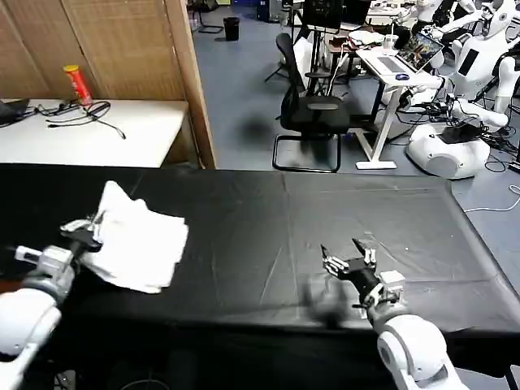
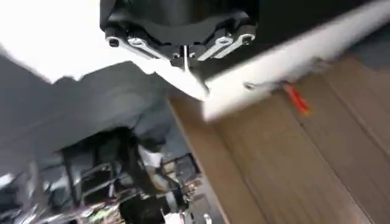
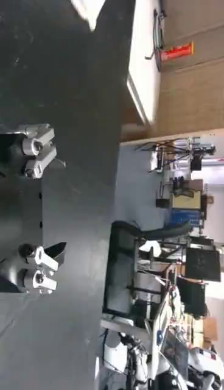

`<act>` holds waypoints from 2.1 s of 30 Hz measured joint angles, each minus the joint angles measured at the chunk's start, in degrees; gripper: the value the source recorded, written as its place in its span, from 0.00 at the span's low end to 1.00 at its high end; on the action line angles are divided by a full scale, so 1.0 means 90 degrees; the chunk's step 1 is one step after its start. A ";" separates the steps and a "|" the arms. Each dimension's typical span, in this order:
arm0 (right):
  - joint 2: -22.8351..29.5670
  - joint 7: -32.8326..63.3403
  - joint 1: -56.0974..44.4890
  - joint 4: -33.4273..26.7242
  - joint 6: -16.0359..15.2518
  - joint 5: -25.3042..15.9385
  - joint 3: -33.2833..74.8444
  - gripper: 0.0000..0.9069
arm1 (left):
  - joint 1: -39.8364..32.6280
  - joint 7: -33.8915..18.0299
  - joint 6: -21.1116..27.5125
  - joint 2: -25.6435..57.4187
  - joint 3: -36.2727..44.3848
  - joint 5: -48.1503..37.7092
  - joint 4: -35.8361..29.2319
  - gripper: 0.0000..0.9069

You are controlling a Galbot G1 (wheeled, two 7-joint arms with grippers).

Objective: Fold and organize the clothes.

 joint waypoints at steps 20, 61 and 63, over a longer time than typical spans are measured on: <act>0.0186 0.0026 -0.0191 0.0014 -0.0238 0.0727 -0.0239 0.97 | -0.0809 0.0023 -0.0039 -0.2679 0.3370 -0.0460 -0.0464 0.97; 0.0858 0.0615 0.1659 -0.2103 -0.0574 0.2391 -0.1492 0.00 | -0.0012 0.0277 -0.0833 -0.2882 0.2759 0.0068 -0.0600 0.97; 0.0793 0.0585 0.1806 -0.2210 -0.0608 0.2401 -0.1435 0.00 | 0.0017 0.0276 -0.0854 -0.2909 0.2708 0.0079 -0.0587 0.97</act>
